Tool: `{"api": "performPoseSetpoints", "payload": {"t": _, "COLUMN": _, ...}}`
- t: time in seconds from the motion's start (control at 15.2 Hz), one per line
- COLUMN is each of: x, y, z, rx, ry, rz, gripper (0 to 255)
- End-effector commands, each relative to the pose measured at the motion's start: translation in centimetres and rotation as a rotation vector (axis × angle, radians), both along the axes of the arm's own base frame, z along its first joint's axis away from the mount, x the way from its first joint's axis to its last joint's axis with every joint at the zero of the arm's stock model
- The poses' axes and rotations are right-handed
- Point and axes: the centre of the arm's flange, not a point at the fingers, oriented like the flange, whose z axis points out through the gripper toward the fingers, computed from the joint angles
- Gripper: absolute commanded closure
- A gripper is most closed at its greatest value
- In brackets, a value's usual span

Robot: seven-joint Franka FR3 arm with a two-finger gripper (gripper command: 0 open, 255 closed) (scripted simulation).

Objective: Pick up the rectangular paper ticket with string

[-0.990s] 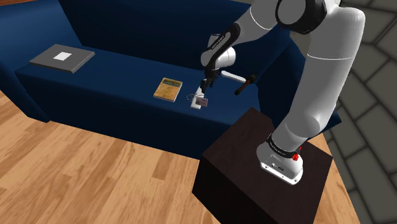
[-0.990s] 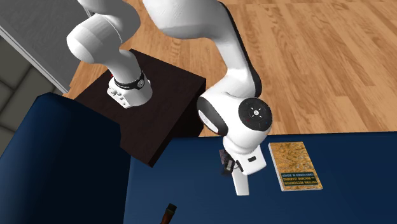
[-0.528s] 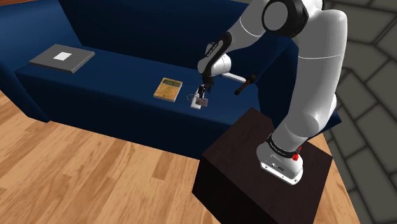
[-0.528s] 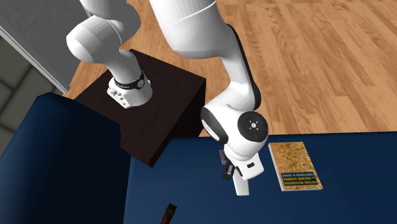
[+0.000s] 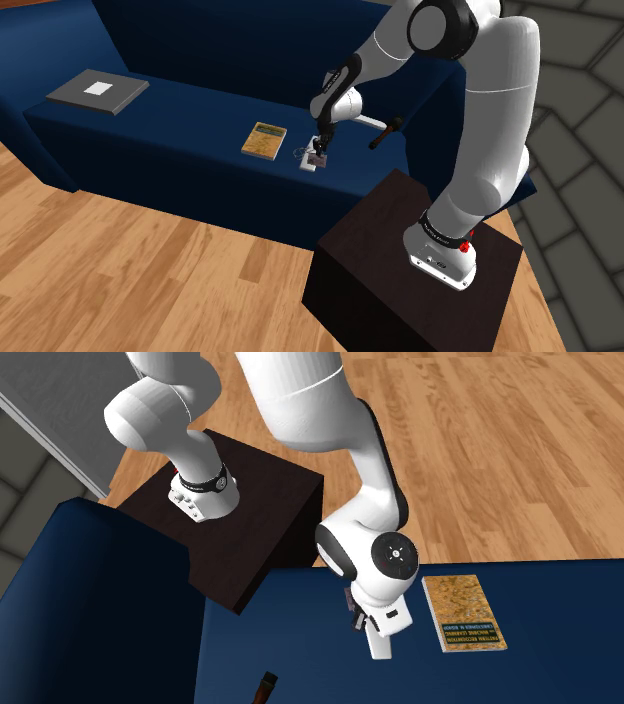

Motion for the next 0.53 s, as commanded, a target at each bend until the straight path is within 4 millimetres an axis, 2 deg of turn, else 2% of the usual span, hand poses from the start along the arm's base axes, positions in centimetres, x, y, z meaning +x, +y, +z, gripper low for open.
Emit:
{"api": "performPoseSetpoints", "payload": {"t": 0.0, "x": 0.0, "y": 0.0, "z": 0.0, "rx": 0.0, "ry": 0.0, "rz": 0.001, "gripper": 255}}
{"api": "performPoseSetpoints", "payload": {"t": 0.26, "x": 0.0, "y": 0.1, "z": -0.1, "rx": 0.0, "ry": 0.0, "rz": 0.001, "gripper": 255}}
{"api": "performPoseSetpoints", "payload": {"t": 0.46, "x": 0.0, "y": 0.1, "z": 1.5, "rx": 0.0, "ry": 0.0, "rz": 0.001, "gripper": 255}}
